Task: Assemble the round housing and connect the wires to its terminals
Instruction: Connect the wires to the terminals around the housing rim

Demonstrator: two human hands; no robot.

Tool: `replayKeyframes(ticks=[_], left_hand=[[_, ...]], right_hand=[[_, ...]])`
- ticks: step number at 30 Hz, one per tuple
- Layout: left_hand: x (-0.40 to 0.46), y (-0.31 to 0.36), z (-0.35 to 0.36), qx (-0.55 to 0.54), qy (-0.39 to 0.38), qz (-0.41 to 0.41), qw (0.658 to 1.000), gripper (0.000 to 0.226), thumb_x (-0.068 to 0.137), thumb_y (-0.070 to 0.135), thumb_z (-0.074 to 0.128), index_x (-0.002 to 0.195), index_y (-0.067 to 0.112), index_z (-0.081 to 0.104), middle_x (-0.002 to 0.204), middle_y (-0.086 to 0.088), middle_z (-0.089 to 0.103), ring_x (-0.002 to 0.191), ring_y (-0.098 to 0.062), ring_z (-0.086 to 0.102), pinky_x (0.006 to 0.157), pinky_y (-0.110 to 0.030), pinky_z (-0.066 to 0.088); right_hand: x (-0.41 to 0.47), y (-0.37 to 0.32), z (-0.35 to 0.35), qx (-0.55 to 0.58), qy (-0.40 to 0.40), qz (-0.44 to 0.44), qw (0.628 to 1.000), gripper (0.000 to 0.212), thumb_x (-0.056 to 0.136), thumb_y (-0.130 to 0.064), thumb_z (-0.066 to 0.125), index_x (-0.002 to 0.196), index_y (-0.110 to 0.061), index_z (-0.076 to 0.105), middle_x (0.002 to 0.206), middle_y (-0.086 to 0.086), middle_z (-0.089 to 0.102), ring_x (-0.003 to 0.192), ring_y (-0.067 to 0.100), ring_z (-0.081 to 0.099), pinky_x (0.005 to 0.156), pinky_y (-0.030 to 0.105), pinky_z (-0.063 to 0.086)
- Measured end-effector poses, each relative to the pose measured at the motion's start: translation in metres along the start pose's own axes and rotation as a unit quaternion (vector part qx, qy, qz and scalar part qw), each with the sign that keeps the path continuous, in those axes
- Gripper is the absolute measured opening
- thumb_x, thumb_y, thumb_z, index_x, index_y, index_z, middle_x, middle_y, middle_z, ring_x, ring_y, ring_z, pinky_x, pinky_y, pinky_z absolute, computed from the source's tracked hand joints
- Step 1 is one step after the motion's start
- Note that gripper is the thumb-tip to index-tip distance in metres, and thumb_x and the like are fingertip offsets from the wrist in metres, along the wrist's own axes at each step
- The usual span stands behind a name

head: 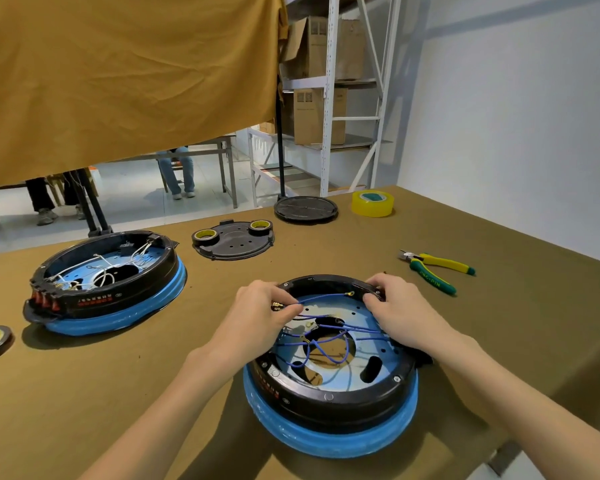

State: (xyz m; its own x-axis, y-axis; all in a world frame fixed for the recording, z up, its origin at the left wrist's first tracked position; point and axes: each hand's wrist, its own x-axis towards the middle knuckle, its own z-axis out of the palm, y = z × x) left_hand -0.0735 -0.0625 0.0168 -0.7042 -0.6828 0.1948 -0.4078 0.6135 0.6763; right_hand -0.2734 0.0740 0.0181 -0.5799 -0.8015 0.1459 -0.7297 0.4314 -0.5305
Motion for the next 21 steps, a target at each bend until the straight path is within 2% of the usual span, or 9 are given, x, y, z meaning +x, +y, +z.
replayKeyframes(ticks=[2,4,8,11,13,15,17,19,21], left_hand=[[0.002,-0.001,0.001,0.001,0.019,-0.008,1.000,0.017,0.097,0.028,0.069,0.108,0.023,0.081,0.133,-0.003,0.068,0.141,-0.016,0.046,0.112,-0.039,0.040],[0.004,-0.003,-0.002,0.008,0.033,-0.011,0.999,0.024,0.095,0.026,0.072,0.118,0.022,0.077,0.133,0.000,0.068,0.137,-0.013,0.050,0.105,-0.028,0.040],[0.000,-0.017,-0.020,-0.034,0.010,0.000,0.999,0.056,0.093,0.033,0.074,0.145,0.029,0.054,0.131,0.022,0.054,0.128,-0.003,0.050,0.099,-0.017,0.039],[-0.008,-0.037,-0.026,-0.064,-0.004,0.015,0.998,0.050,0.097,0.040,0.066,0.144,0.039,0.049,0.132,0.029,0.053,0.121,0.007,0.051,0.101,-0.023,0.043],[-0.015,-0.048,-0.024,-0.087,-0.017,0.029,0.996,0.042,0.100,0.040,0.060,0.141,0.045,0.048,0.129,0.034,0.055,0.118,0.016,0.054,0.101,-0.023,0.050],[-0.021,-0.054,-0.019,-0.126,-0.008,0.037,0.991,0.042,0.104,0.036,0.054,0.146,0.041,0.049,0.133,0.029,0.057,0.118,0.014,0.056,0.095,-0.021,0.053],[-0.027,-0.055,-0.013,-0.162,0.019,0.031,0.986,0.041,0.106,0.034,0.050,0.147,0.036,0.050,0.133,0.022,0.060,0.116,0.007,0.059,0.091,-0.021,0.054],[-0.034,-0.056,-0.009,-0.141,0.068,0.029,0.987,0.038,0.105,0.047,0.047,0.141,0.035,0.054,0.127,0.021,0.058,0.114,0.008,0.057,0.093,-0.026,0.052],[-0.043,-0.059,-0.009,-0.098,0.122,0.037,0.987,0.046,0.097,0.060,0.042,0.132,0.035,0.059,0.119,0.019,0.053,0.109,0.009,0.053,0.091,-0.026,0.050]], right_hand=[[0.005,-0.001,0.005,0.029,0.011,-0.009,0.999,0.020,0.103,-0.023,0.053,0.115,-0.021,0.069,0.093,0.001,0.071,0.077,0.020,0.065,0.068,0.035,0.050],[0.012,-0.004,0.006,0.045,0.016,-0.017,0.999,0.021,0.102,-0.021,0.055,0.112,-0.019,0.074,0.089,0.000,0.072,0.077,0.018,0.065,0.064,0.031,0.047],[0.028,-0.017,0.000,0.096,0.007,-0.004,0.995,0.025,0.098,-0.025,0.066,0.120,-0.015,0.073,0.106,0.003,0.071,0.098,0.018,0.064,0.079,0.026,0.044],[0.017,-0.019,-0.001,0.079,0.030,0.018,0.996,0.037,0.097,-0.033,0.067,0.130,-0.015,0.062,0.117,0.005,0.064,0.103,0.020,0.062,0.085,0.032,0.048],[-0.002,-0.014,0.001,-0.012,0.040,0.038,0.998,0.038,0.097,-0.039,0.062,0.129,-0.022,0.052,0.119,0.003,0.055,0.103,0.023,0.059,0.080,0.037,0.046],[-0.018,-0.010,0.006,-0.073,0.039,0.042,0.996,0.037,0.098,-0.041,0.056,0.128,-0.024,0.044,0.119,0.001,0.049,0.106,0.025,0.055,0.078,0.038,0.041],[-0.020,-0.010,0.010,-0.059,0.045,0.023,0.997,0.032,0.101,-0.033,0.051,0.131,-0.020,0.045,0.122,0.003,0.051,0.108,0.024,0.054,0.081,0.039,0.045],[-0.010,-0.014,0.011,-0.013,0.042,-0.011,0.999,0.035,0.103,-0.026,0.052,0.136,-0.015,0.050,0.128,0.006,0.057,0.113,0.023,0.056,0.094,0.039,0.049],[0.003,-0.021,0.006,0.057,0.023,-0.035,0.998,0.040,0.100,-0.024,0.063,0.138,-0.011,0.057,0.132,0.006,0.062,0.118,0.020,0.058,0.102,0.032,0.047]])
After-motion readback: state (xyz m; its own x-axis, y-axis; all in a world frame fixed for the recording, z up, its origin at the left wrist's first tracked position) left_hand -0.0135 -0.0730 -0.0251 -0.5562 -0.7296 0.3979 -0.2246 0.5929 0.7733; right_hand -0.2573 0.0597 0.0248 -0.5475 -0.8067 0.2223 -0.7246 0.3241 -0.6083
